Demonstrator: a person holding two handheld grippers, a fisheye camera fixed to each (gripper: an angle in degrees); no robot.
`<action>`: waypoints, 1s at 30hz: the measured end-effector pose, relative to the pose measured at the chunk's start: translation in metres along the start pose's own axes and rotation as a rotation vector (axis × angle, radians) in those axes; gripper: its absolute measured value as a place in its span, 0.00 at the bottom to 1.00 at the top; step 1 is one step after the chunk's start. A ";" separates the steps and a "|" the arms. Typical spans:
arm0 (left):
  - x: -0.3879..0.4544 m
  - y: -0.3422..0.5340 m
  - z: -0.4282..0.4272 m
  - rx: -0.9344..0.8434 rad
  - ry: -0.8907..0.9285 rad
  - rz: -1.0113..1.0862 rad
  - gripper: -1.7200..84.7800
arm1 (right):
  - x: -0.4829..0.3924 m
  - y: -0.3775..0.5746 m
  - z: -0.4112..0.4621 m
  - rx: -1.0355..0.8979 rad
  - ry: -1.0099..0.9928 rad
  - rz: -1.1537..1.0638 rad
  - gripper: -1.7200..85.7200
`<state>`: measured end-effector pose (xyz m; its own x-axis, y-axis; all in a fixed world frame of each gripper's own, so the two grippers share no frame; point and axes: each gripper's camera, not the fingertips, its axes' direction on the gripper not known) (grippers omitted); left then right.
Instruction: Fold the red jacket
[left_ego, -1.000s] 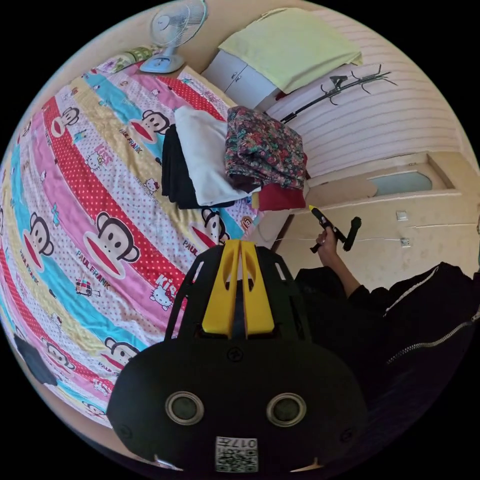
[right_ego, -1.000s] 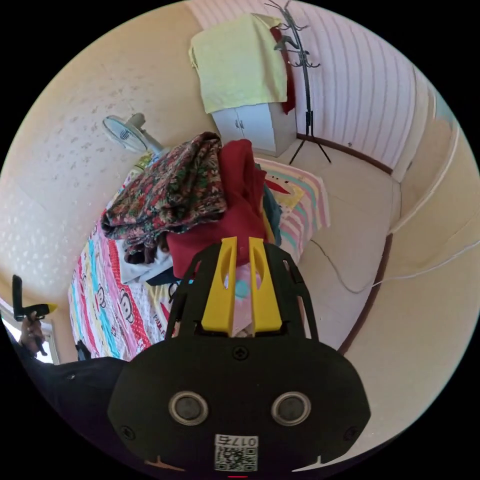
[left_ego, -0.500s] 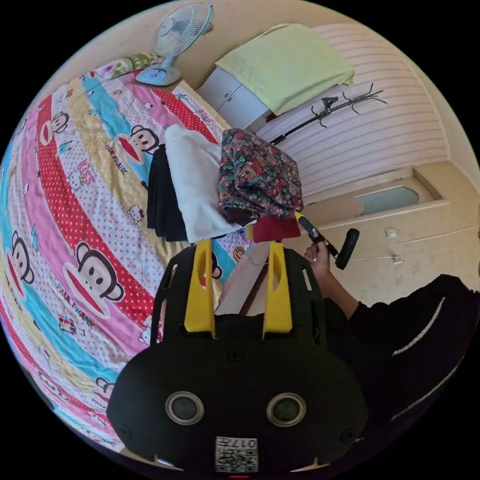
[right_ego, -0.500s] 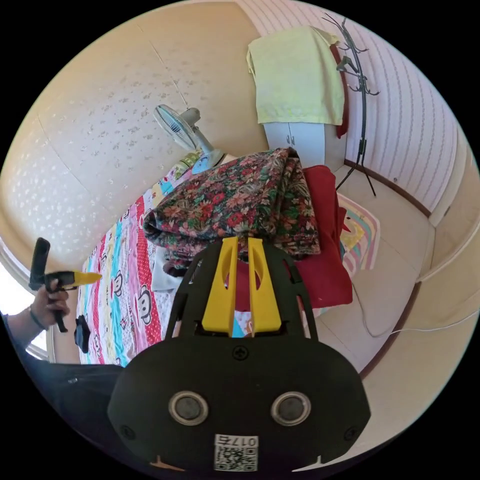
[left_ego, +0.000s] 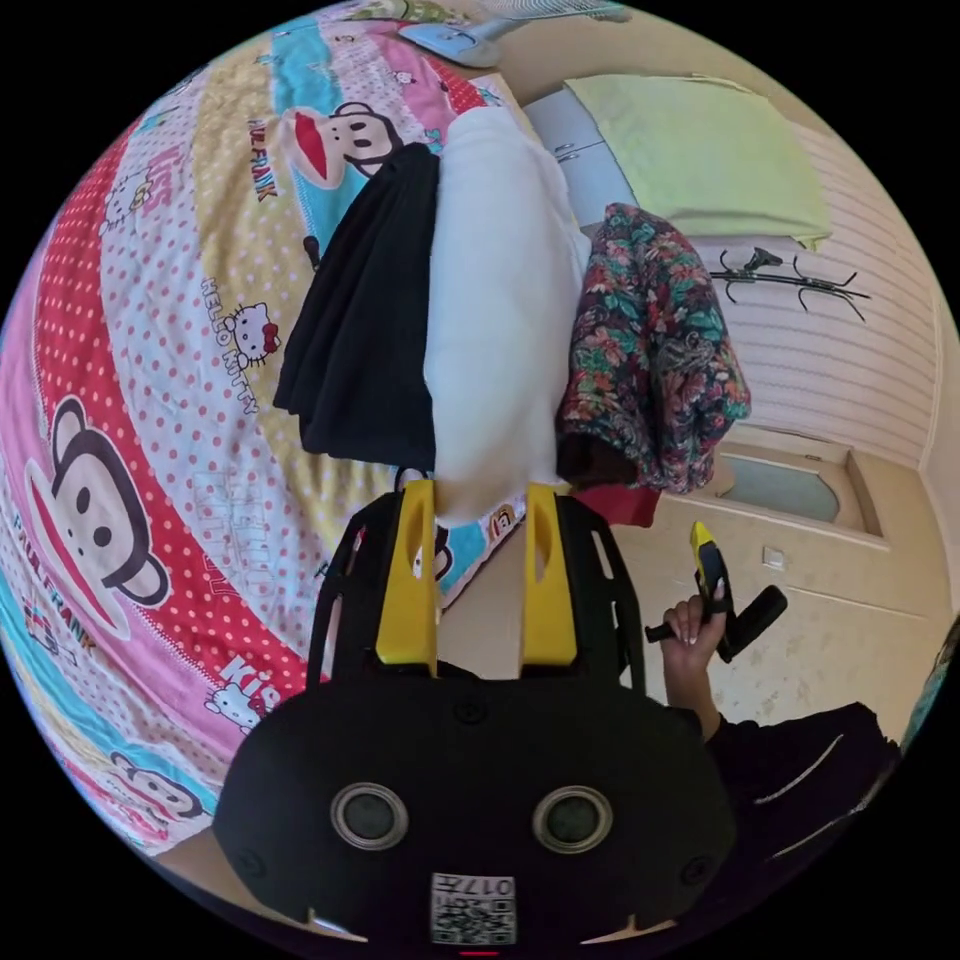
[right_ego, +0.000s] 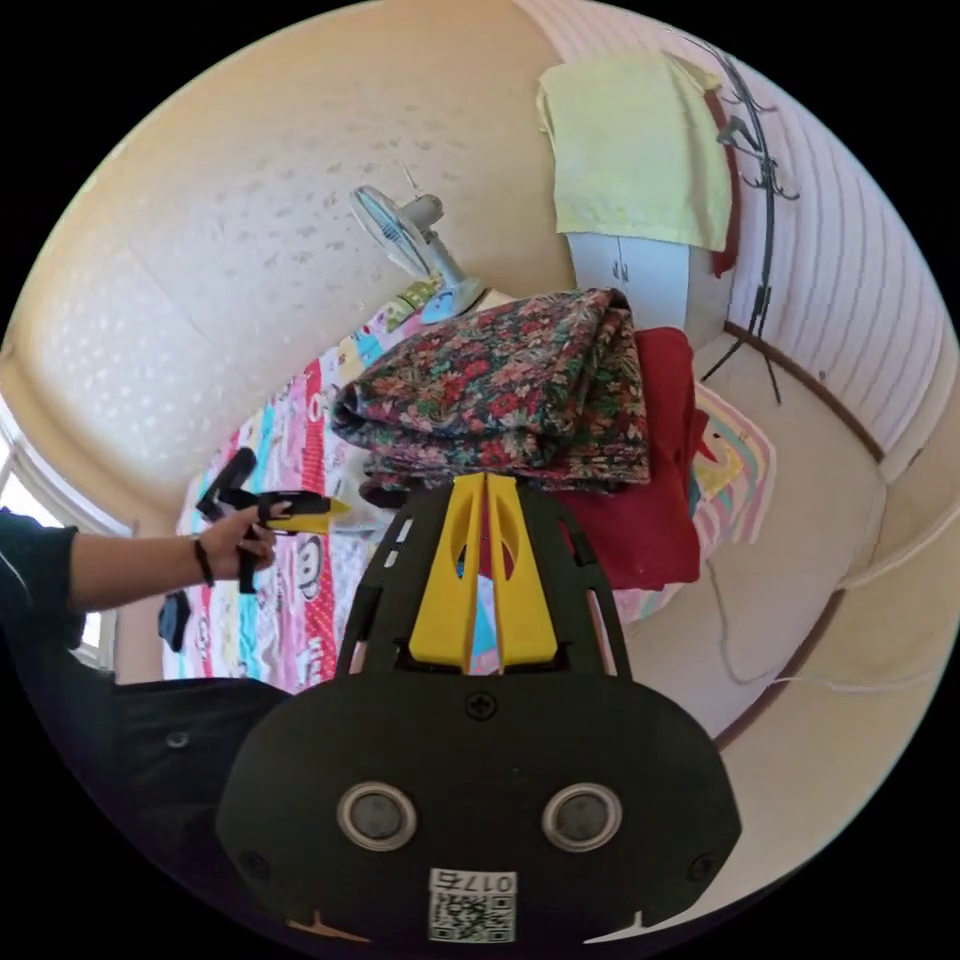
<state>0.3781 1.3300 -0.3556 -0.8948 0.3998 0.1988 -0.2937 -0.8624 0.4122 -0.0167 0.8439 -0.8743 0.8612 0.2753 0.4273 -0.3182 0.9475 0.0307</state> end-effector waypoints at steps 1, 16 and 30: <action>0.004 -0.003 0.002 -0.007 -0.012 0.000 0.18 | 0.002 -0.005 -0.001 -0.012 0.076 -0.015 0.04; 0.022 0.000 0.002 -0.050 -0.076 0.056 0.17 | 0.253 0.005 0.012 0.041 -0.347 0.744 0.10; -0.061 0.105 -0.039 0.098 0.106 -0.020 0.13 | 0.344 0.023 0.000 0.208 -0.679 0.748 0.17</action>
<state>0.3884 1.2034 -0.3593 -0.9212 0.3770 0.0963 -0.2825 -0.8182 0.5007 0.2723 0.9600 -0.7271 0.0301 0.5719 0.8198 -0.7988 0.5068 -0.3243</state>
